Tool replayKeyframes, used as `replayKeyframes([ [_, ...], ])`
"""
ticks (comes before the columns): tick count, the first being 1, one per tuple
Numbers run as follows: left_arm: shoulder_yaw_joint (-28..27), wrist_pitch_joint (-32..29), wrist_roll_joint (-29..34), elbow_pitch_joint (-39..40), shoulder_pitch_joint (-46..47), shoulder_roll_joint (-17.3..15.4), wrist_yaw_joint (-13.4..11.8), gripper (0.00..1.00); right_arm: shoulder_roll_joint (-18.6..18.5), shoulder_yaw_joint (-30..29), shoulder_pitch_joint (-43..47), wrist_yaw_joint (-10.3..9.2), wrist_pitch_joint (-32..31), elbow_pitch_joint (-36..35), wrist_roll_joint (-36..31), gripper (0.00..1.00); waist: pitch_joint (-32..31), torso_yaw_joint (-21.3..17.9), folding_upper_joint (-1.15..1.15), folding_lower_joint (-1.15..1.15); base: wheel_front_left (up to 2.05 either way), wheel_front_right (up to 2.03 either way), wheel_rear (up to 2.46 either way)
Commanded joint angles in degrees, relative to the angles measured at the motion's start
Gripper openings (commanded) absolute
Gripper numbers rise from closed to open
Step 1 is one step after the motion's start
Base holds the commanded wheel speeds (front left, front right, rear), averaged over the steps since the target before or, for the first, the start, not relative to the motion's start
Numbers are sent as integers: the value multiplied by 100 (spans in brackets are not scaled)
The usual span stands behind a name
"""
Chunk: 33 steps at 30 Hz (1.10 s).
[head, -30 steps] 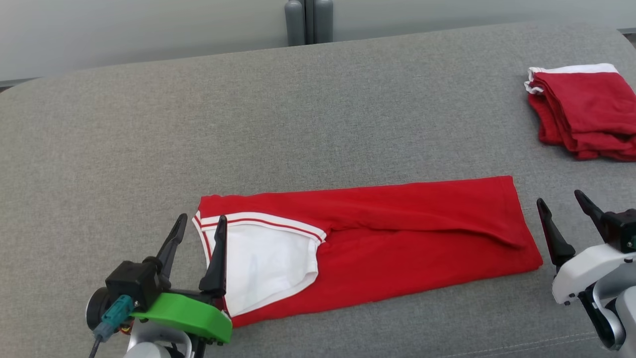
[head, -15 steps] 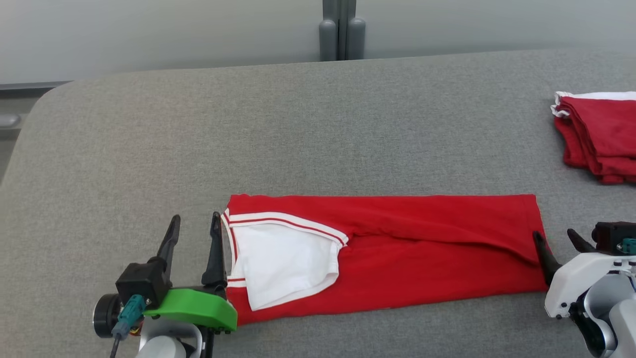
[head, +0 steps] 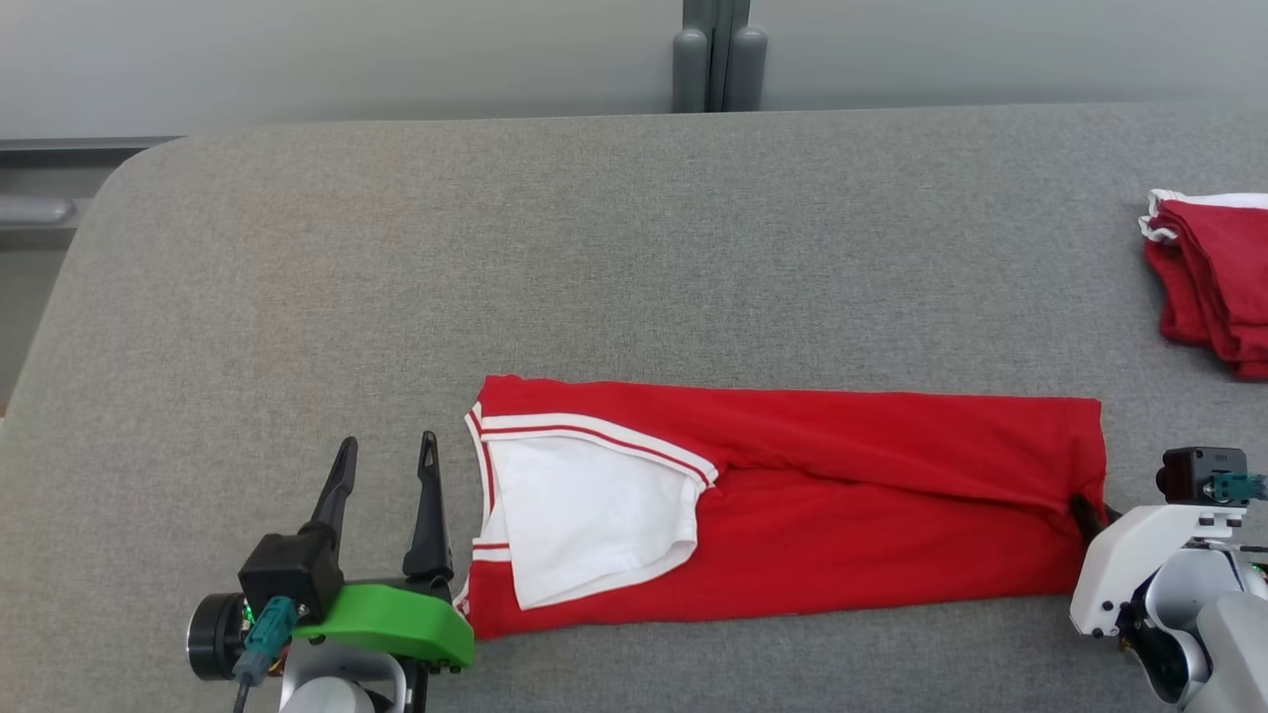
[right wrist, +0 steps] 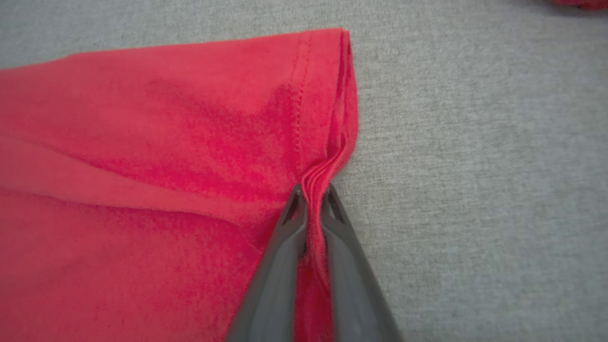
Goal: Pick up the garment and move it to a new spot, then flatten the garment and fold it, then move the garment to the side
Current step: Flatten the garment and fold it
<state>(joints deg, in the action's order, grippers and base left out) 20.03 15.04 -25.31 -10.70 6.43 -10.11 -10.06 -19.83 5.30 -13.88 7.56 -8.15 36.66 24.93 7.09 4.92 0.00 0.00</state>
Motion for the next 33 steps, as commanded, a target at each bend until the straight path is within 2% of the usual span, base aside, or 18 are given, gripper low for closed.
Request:
replayKeyframes([
  [1, -6, 16, 78, -30, -16, 6, 44, 100, 44, -19, -42, -16, -83, 113, 172, 0, 3, -22, 0, 0, 0, 0, 0],
  [14, -95, 16, 372, -164, 40, 297, 269, 100, -737, -196, -387, -16, 224, 182, 332, 0, 0, -393, 0, 0, 0, 0, 0],
  [17, -148, 15, 415, -174, 38, 326, 300, 100, -813, -289, -365, -15, 247, 104, 341, 0, 14, -485, 0, 0, 0, 0, 0],
  [23, -207, 15, 501, -219, 55, 402, 377, 100, -514, -258, -301, -12, 166, -512, 667, 0, -28, -581, 0, 0, 0, 0, 0],
  [29, -216, 15, 529, -341, 12, 488, 454, 100, -285, 267, -47, -12, -125, -1787, 1167, 0, -198, -517, 0, 0, 0, 0, 0],
  [33, -276, 13, 555, -339, 7, 505, 477, 100, -122, 676, 107, -12, -364, -2583, 1256, 0, -251, -405, 0, 0, 0, 0, 0],
])
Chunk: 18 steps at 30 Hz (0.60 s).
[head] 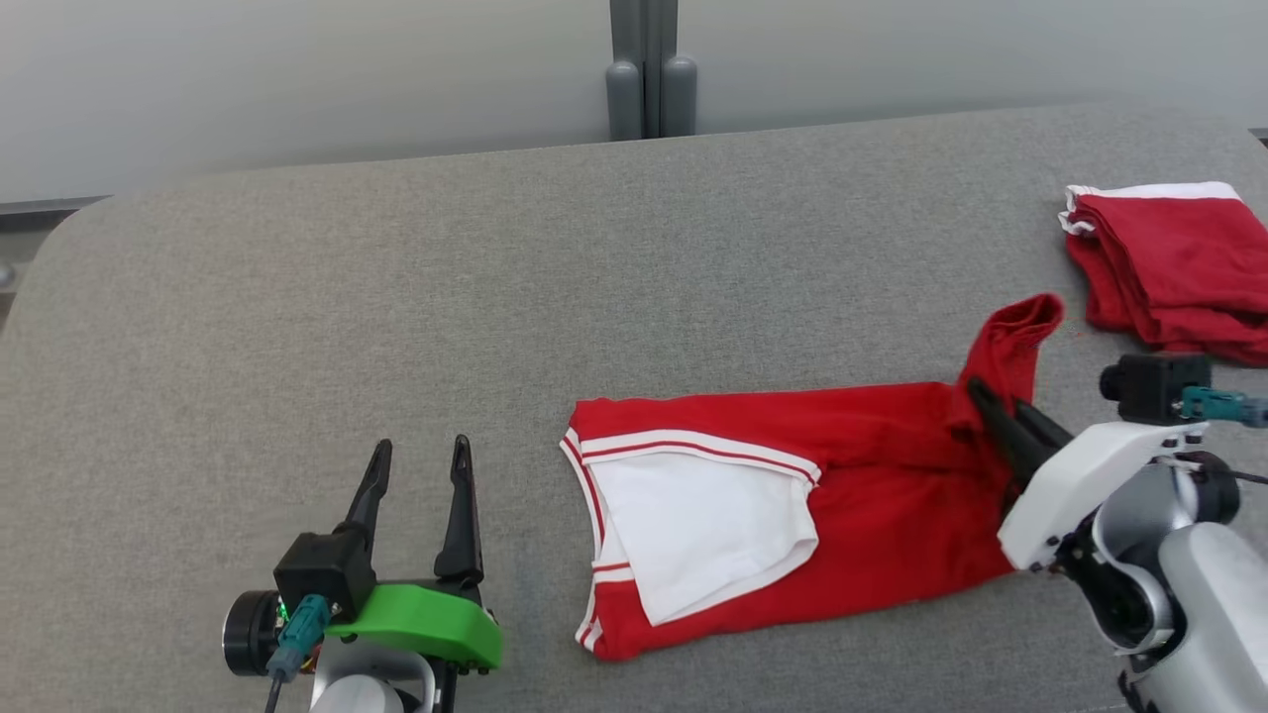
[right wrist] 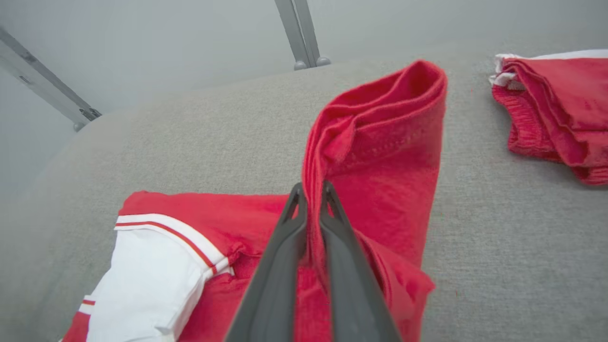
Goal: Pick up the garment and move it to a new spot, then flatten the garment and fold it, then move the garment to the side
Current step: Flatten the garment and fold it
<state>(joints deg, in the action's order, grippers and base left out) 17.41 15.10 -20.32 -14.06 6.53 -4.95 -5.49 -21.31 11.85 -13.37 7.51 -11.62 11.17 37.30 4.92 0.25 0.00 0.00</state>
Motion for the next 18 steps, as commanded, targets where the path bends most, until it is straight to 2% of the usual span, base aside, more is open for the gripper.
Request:
replayKeyframes([
  [1, -21, 3, 61, -3, 7, -6, 32, 100, 78, 132, 68, -6, -60, -172, 26, 0, -35, 98, 0, 0, 0, 0, 0],
  [7, -69, 3, 106, 10, 73, 41, 80, 100, 538, 811, -73, -5, -264, -524, 109, 0, 2, 351, 0, 0, 0, 0, 0],
  [14, -131, 3, 125, 58, 81, 112, 122, 100, 993, 1578, -358, -4, -285, -92, 216, 0, 78, 679, 0, 0, 0, 0, 0],
  [18, -181, 3, 146, 78, 78, 133, 139, 100, 1095, 1896, -565, -4, -229, 312, 211, 0, 109, 810, 0, 0, 0, 0, 0],
])
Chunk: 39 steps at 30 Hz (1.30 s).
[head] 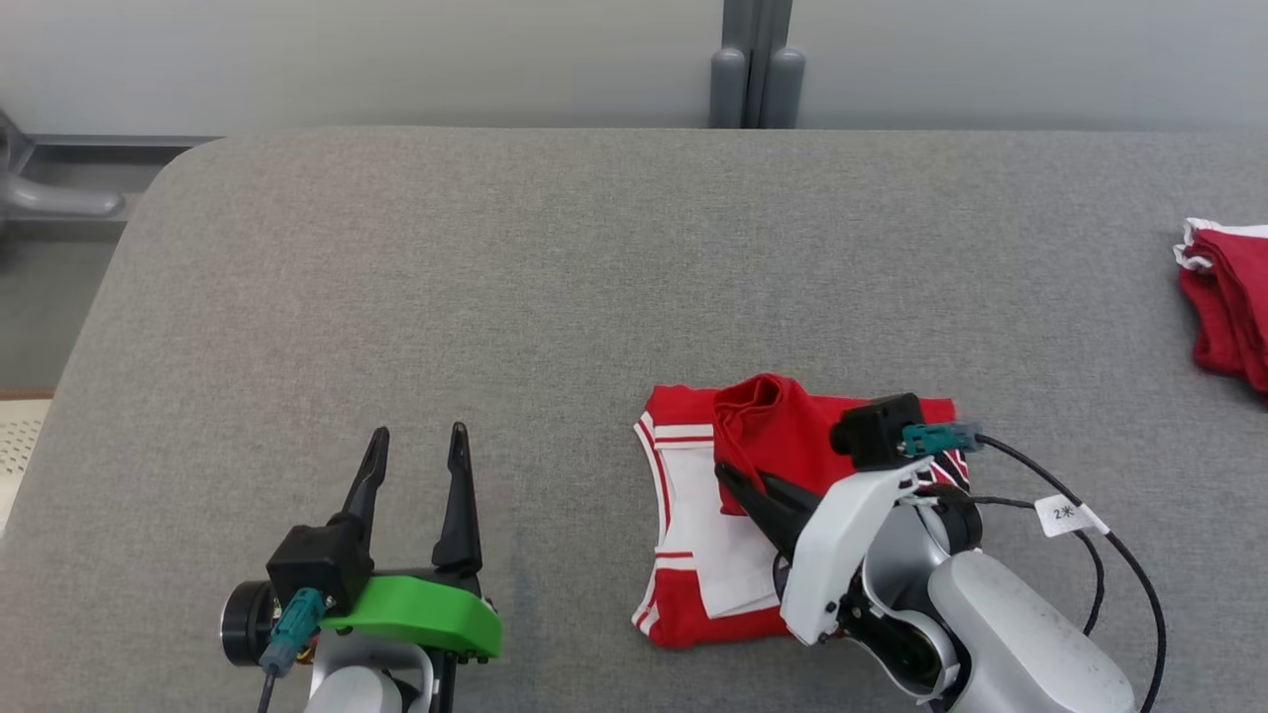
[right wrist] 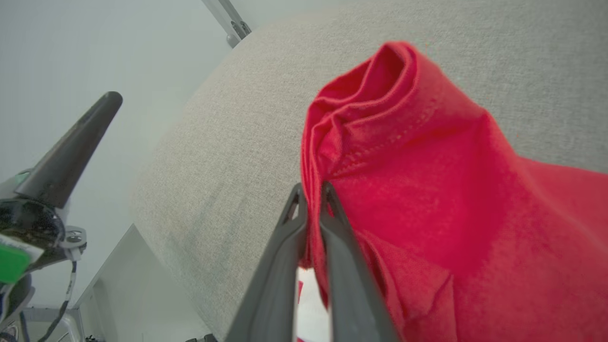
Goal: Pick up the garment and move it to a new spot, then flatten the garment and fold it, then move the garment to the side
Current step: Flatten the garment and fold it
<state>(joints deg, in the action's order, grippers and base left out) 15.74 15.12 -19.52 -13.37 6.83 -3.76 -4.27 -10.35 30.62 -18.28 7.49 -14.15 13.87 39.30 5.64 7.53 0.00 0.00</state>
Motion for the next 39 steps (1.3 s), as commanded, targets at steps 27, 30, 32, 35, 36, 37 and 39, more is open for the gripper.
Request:
replayKeyframes([
  [27, 73, 0, 118, -38, 110, 80, 124, 100, -498, -550, -225, -2, 2162, 534, -1019, 100, -46, -244, 0, 0, 0, 0, 0],
  [30, 161, 0, 43, -47, 133, 81, 86, 100, -432, -1046, -31, -4, 2431, 508, -1541, 100, -119, -345, 0, 0, 0, 0, 0],
  [32, 214, 0, -34, -113, 155, 80, 61, 100, -385, -1627, 218, -4, 2619, 432, -2223, 100, -235, -434, 0, 0, 0, 0, 0],
  [35, 189, 1, -62, -175, 226, 80, 36, 100, -165, -2217, 574, -4, 2727, 264, -2706, 100, -305, -477, 0, 0, 0, 0, 0],
  [36, 153, 1, -57, -185, 213, 80, 13, 100, -85, -2385, 709, -2, 2751, 175, -2861, 100, -329, -499, 0, 0, 0, 0, 0],
  [37, 124, 0, -56, -184, 187, 80, 6, 100, -14, -2528, 800, -3, 2758, 100, -2942, 100, -345, -523, 0, 0, 0, 0, 0],
  [39, 41, 0, -53, -168, 80, 80, 1, 100, 159, -2755, 1018, -4, 2788, -74, -3090, 100, -379, -571, 0, 0, 0, 0, 0],
])
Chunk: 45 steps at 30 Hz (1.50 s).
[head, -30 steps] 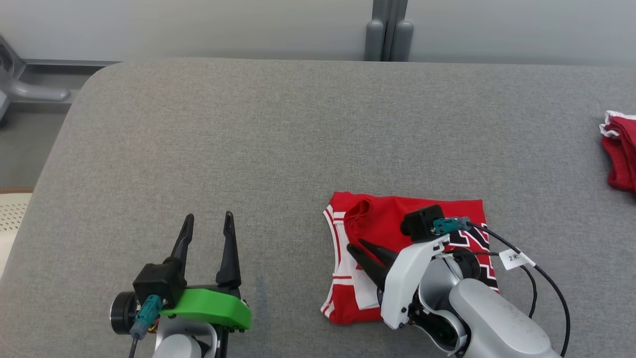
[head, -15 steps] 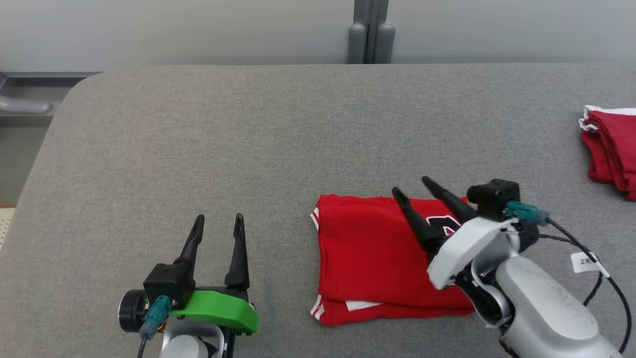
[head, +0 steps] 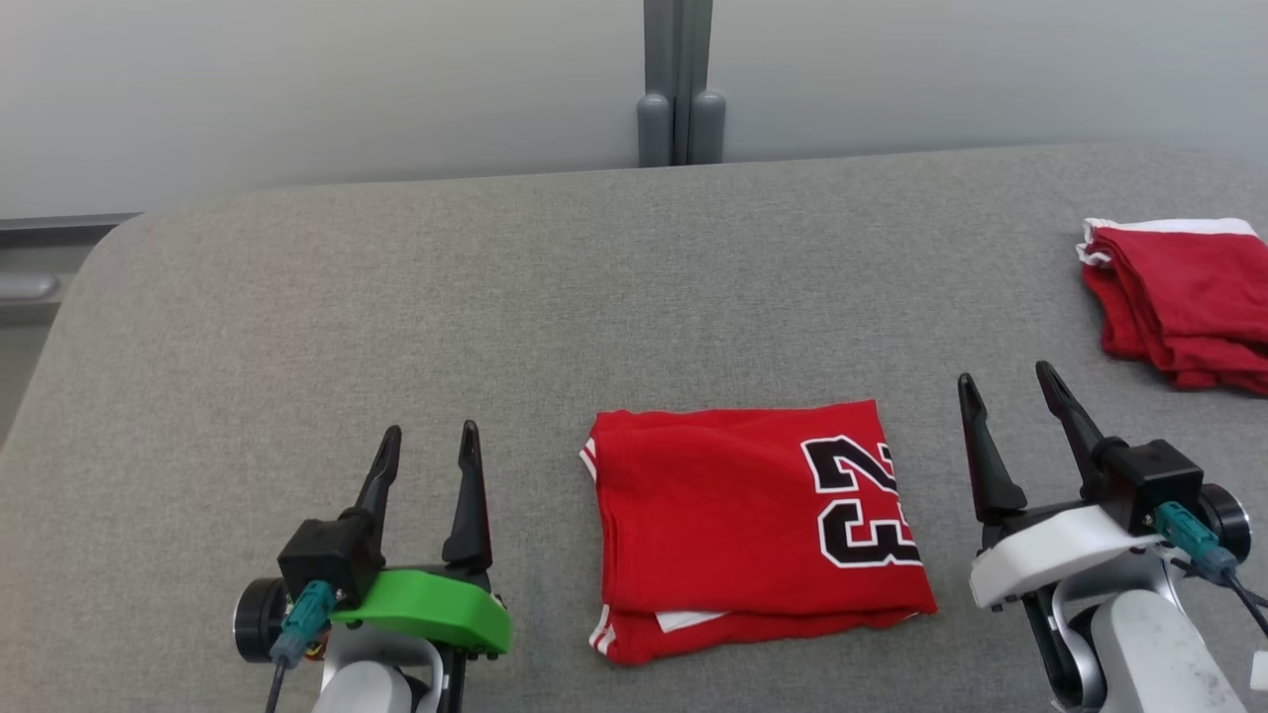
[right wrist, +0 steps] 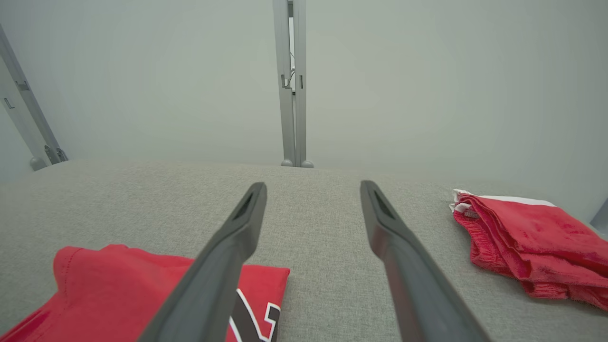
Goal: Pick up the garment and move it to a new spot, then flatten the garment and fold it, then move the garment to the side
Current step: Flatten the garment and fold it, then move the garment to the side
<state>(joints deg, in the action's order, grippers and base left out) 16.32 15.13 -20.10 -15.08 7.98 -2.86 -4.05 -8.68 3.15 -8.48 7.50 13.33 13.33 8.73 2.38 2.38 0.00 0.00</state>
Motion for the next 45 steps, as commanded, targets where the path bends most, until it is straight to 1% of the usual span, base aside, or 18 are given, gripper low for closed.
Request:
replayKeyframes([
  [1, -58, -1, 11, 28, -77, -10, -23, 100, 60, -72, 137, -5, 39, -91, -85, 100, -65, -73, 0, 0, 0, 0, 0],
  [3, -153, -1, 11, 79, -206, -10, -18, 100, 222, -167, 337, -5, 49, -236, -140, 100, -115, -116, 0, 0, 0, 0, 0],
  [6, -254, -1, 64, 101, -378, -10, -35, 100, 366, -250, 537, -5, 48, -351, -185, 100, -169, -154, 0, 0, 0, 0, 0],
  [12, -300, -1, 176, 118, -638, -10, -44, 100, 528, -244, 694, -4, 20, -339, -96, 100, -216, -177, 0, 0, 0, 0, 0],
  [33, -428, 0, 259, 131, -647, -10, -3, 100, 575, -127, 527, -5, -102, -76, 59, 100, -185, -150, 0, 0, 0, 0, 0],
  [37, -445, -1, 303, 140, -613, -9, 6, 100, 574, -156, 376, -4, -301, -103, 70, 100, -163, -150, 0, 0, 0, 0, 0],
  [41, -437, -1, 355, 161, -504, -10, 53, 100, 403, -117, 122, -5, -621, -184, 143, 100, -85, -91, 0, 0, 0, 0, 0],
  [43, -432, 0, 383, 196, -475, -10, 60, 100, 229, -97, -8, -5, -934, -177, 177, 100, -37, -43, 0, 0, 0, 0, 0],
  [45, -429, -1, 410, 245, -458, -10, 81, 100, 117, -107, -132, -5, -1369, -130, 381, 100, 24, 29, 0, 0, 0, 0, 0],
])
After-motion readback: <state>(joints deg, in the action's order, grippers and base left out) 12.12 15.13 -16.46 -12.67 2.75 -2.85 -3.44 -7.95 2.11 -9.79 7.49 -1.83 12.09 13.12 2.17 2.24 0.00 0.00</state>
